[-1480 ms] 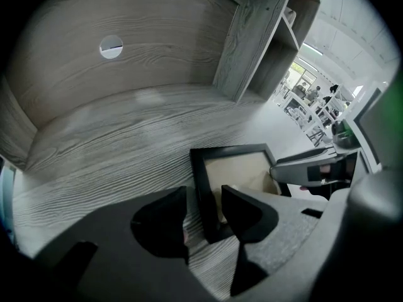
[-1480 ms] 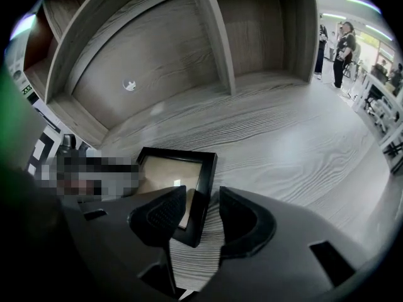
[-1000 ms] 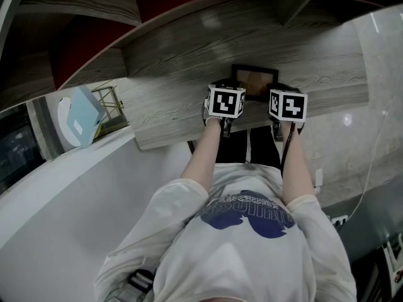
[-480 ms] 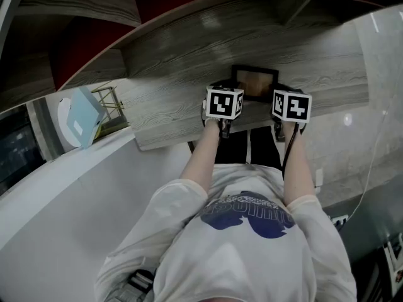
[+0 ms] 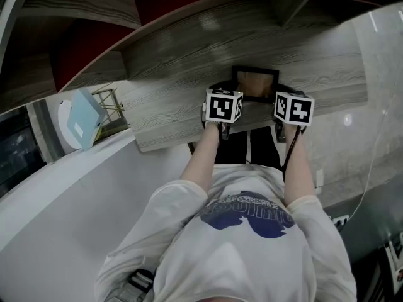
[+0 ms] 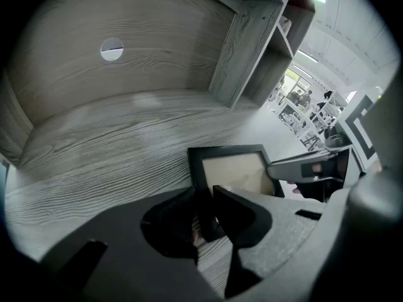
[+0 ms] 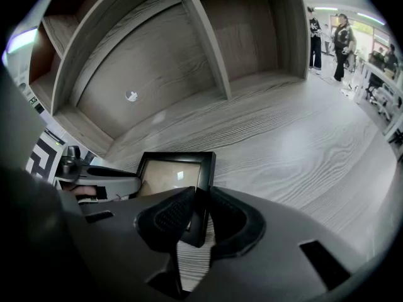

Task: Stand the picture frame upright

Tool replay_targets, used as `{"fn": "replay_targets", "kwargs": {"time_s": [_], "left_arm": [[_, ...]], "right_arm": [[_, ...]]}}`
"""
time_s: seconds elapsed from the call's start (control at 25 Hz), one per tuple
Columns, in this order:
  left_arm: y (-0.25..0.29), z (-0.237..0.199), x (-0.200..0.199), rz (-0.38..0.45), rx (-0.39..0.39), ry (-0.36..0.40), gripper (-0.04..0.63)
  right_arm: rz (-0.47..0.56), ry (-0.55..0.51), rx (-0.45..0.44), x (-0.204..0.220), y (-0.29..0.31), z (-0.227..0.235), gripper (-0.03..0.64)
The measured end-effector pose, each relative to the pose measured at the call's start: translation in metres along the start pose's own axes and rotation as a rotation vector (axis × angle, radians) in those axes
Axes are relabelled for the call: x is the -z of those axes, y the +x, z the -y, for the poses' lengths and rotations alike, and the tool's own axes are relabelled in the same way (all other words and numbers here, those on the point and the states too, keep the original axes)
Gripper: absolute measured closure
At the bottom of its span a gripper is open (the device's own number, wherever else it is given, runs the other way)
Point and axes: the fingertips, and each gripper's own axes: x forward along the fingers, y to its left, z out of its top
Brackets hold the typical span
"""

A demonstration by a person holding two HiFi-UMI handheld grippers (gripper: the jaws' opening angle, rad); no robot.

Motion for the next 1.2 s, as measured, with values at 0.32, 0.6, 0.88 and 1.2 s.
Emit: {"fn": "replay_targets", "kwargs": {"time_s": [0.32,0.6,0.88,1.2], "left_arm": [[-0.005,0.007,-0.012,0.046,0.014,0.039,0.511],[-0.012,0.014,-0.027,0.097,0.025,0.070,0.511],[-0.020,0.022,-0.046,0.138,0.037,0.103,0.511],[-0.027,0.034,-0.064,0.159,0.060,0.153,0.511]], "right_arm": [[0.066,0.022,-0.045,-0.006,-0.007,0.003,0.549],[0.135,0.002,-0.040,-0.021,-0.022,0.006,0.549],[0.182,0.000,-0.021,-0.034,-0.036,0.008,0.549],[0.227,0.008,0.005,-0.047,-0.055,0.012,0.549]]}}
